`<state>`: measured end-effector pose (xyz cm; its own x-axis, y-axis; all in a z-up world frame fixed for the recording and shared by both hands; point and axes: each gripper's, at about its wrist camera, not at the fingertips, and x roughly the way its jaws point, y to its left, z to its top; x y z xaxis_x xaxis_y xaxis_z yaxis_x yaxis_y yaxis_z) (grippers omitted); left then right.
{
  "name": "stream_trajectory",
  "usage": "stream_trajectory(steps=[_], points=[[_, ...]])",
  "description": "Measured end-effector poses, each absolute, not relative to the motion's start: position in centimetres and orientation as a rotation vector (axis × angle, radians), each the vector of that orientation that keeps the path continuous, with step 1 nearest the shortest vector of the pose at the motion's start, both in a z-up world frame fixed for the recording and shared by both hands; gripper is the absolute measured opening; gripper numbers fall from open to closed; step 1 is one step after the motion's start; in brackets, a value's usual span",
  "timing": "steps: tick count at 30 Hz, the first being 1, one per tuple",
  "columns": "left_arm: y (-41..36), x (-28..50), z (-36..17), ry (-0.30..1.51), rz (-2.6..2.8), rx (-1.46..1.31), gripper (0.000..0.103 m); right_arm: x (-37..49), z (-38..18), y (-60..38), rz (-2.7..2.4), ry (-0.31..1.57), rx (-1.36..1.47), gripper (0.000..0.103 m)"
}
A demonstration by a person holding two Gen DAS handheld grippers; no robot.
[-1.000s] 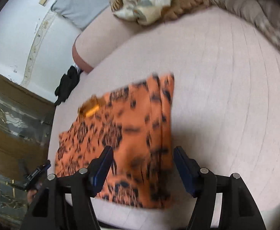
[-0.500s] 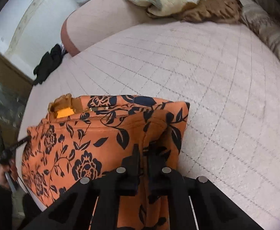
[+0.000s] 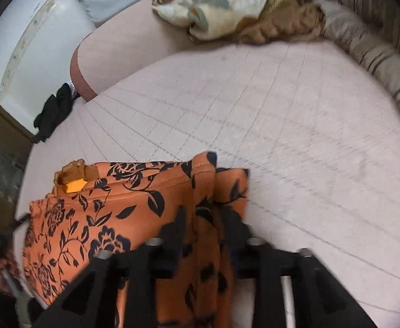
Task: Fold small clothes
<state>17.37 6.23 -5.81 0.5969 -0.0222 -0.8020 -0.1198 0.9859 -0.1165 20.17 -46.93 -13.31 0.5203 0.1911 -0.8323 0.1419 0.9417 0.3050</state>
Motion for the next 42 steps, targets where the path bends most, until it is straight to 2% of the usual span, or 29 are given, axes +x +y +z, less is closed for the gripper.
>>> stream_trajectory(steps=[1, 3, 4, 6, 8, 11, 12, 13, 14, 15, 16, 19, 21, 23, 24, 25, 26, 28, 30, 32, 34, 35, 36, 39, 42], points=[[6.2, 16.7, -5.1, 0.909, 0.059, -0.167, 0.032, 19.5, -12.2, -47.0, 0.011, 1.012, 0.345, 0.054], [6.1, 14.6, -2.9, 0.869, 0.031, -0.194, 0.037, 17.9, -9.6, -47.0, 0.039, 0.941, 0.380, 0.056], [5.6, 13.5, -2.1, 0.852, 0.005, -0.197, 0.039, 17.2, -8.6, -46.5, 0.080, 0.919, 0.416, 0.061], [4.3, 11.9, -1.3, 0.828, -0.025, -0.181, 0.062, 16.2, -7.7, -44.9, 0.205, 0.908, 0.496, 0.069], [2.0, 10.2, -1.4, 0.820, -0.065, -0.122, 0.067, 15.4, -8.4, -43.6, 0.348, 0.928, 0.591, 0.071], [-0.3, 9.2, -4.2, 0.881, -0.091, -0.066, 0.069, 15.5, -12.8, -43.3, 0.315, 1.029, 0.647, 0.071], [-0.5, 9.5, -5.8, 0.931, -0.075, -0.051, 0.069, 15.6, -14.6, -44.4, 0.237, 1.072, 0.665, 0.067], [-0.6, 10.3, -8.7, 1.031, -0.031, -0.020, 0.068, 15.5, -16.2, -45.6, 0.189, 1.095, 0.721, 0.054], [-0.4, 10.4, -9.8, 1.071, -0.011, -0.010, 0.068, 14.8, -16.4, -46.7, 0.182, 1.065, 0.794, 0.053], [-0.4, 10.1, -9.6, 1.038, -0.010, -0.003, 0.068, 14.1, -15.3, -47.0, 0.168, 1.041, 0.806, 0.056], [-0.6, 9.6, -8.8, 1.011, 0.006, 0.008, 0.068, 13.5, -13.9, -46.7, 0.164, 1.018, 0.765, 0.066], [-0.9, 8.2, -5.6, 0.915, -0.008, -0.017, 0.069, 12.2, -11.0, -45.2, 0.258, 0.950, 0.693, 0.075], [-1.4, 7.5, -5.4, 0.888, -0.009, 0.007, 0.075, 11.5, -11.7, -44.1, 0.339, 0.986, 0.677, 0.076], [-1.4, 8.4, -8.2, 0.973, 0.015, 0.037, 0.075, 11.9, -14.7, -44.2, 0.272, 1.091, 0.633, 0.073], [-1.1, 9.1, -10.2, 1.052, 0.046, 0.045, 0.078, 12.0, -16.1, -45.3, 0.240, 1.102, 0.708, 0.060], [-0.6, 9.1, -10.5, 1.044, 0.050, 0.020, 0.078, 11.8, -15.9, -45.9, 0.217, 1.083, 0.752, 0.058], [-0.1, 8.7, -9.5, 1.025, 0.074, -0.015, 0.077, 11.3, -14.7, -46.4, 0.205, 1.061, 0.776, 0.059], [0.4, 8.0, -7.6, 0.970, 0.066, -0.058, 0.077, 10.5, -11.8, -45.8, 0.188, 1.007, 0.679, 0.070], [0.2, 7.2, -6.4, 0.920, 0.058, -0.050, 0.078, 9.6, -9.8, -45.1, 0.262, 0.967, 0.669, 0.072], [-0.1, 6.6, -6.3, 0.907, 0.035, -0.053, 0.079, 9.4, -10.3, -44.6, 0.357, 0.973, 0.734, 0.076], [-0.7, 6.5, -8.5, 0.961, 0.020, -0.047, 0.080, 9.7, -12.8, -43.8, 0.318, 1.068, 0.697, 0.077], [-0.8, 6.8, -9.7, 1.011, 0.034, -0.032, 0.080, 9.8, -15.3, -43.9, 0.247, 1.163, 0.683, 0.074], [-0.4, 7.4, -10.8, 1.073, 0.053, -0.021, 0.080, 9.6, -16.1, -44.4, 0.232, 1.154, 0.729, 0.069], [0.3, 6.1, -10.1, 1.028, 0.060, -0.106, 0.080, 9.1, -13.0, -44.9, 0.217, 1.087, 0.714, 0.071], [-0.9, 5.9, -8.4, 0.960, 0.030, -0.053, 0.080, 11.2, -9.5, -44.8, 0.276, 1.022, 0.646, 0.074]])
